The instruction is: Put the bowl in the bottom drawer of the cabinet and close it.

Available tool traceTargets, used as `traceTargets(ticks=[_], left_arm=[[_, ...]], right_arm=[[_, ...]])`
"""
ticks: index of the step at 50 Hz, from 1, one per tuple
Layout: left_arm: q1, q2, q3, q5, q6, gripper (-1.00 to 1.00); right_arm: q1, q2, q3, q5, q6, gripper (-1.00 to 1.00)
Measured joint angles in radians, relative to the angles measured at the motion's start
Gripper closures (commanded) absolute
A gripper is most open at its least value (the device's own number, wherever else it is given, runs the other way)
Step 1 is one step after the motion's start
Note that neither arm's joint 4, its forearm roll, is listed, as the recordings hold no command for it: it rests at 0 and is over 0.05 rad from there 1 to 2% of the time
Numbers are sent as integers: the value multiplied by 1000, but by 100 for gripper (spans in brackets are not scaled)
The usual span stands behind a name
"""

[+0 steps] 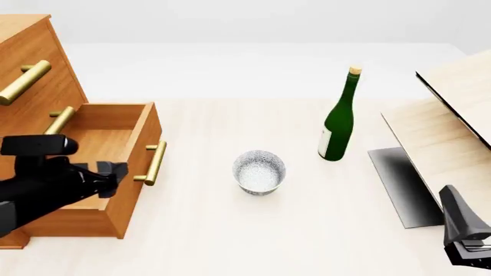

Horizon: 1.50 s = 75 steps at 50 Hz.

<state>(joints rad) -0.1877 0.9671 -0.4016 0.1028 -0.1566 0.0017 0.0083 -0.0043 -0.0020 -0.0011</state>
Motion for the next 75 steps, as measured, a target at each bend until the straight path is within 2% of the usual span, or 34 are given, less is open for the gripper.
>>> traceTargets(ticks=[14,75], left_arm=[[3,61,4,-39,2,-100],[-33,231,36,-132,-67,-100]], right_arm=[[0,0,0,0,0,-100],[0,0,0,0,0,-100]])
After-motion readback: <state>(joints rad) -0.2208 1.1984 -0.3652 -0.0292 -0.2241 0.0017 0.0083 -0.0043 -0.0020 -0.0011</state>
